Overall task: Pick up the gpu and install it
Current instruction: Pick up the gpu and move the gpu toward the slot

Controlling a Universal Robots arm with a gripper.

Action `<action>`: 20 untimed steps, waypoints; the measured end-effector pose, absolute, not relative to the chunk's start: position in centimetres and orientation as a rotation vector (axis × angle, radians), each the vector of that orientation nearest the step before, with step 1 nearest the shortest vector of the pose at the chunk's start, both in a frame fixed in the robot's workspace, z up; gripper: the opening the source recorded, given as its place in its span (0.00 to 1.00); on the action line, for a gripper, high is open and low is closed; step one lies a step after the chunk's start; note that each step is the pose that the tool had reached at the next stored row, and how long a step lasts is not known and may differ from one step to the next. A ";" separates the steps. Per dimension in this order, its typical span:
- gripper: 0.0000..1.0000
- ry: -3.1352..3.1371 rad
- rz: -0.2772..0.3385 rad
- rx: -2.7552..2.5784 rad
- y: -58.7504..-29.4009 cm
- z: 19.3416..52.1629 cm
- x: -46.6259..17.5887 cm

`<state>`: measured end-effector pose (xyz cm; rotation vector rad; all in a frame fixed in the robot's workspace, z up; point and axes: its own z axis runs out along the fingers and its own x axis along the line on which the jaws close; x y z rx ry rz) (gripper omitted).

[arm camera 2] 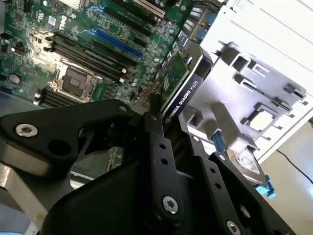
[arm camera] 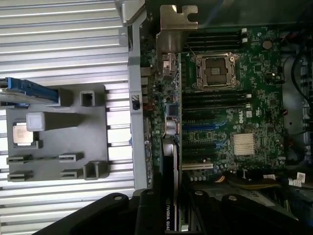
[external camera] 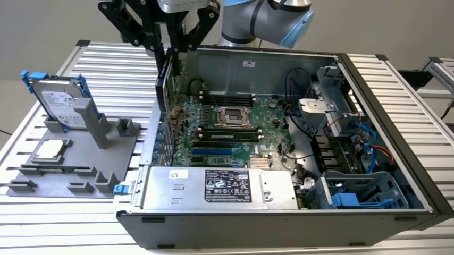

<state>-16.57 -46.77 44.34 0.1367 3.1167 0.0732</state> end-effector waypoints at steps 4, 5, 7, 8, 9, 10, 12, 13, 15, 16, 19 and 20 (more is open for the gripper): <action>0.00 3.117 0.073 0.137 -46.8 44.3 -15.9; 0.00 3.117 0.073 0.137 -46.8 44.3 -15.8; 0.00 3.117 0.073 0.137 -46.8 44.3 -15.5; 0.00 3.117 0.073 0.137 -46.8 44.3 -15.3; 0.00 3.117 0.073 0.137 -46.8 44.3 -15.2; 0.00 3.117 0.072 0.137 -46.8 44.3 -15.0; 0.00 3.117 0.072 0.137 -46.8 44.3 -14.8; 0.00 3.117 0.072 0.137 -46.8 44.3 -14.6; 0.00 3.117 0.071 0.137 -46.8 44.3 -14.3; 0.00 3.117 0.071 0.137 -46.8 44.3 -14.2; 0.00 3.117 0.068 0.137 -46.8 44.3 -13.9; 0.00 3.117 0.067 0.137 -46.8 44.3 -13.8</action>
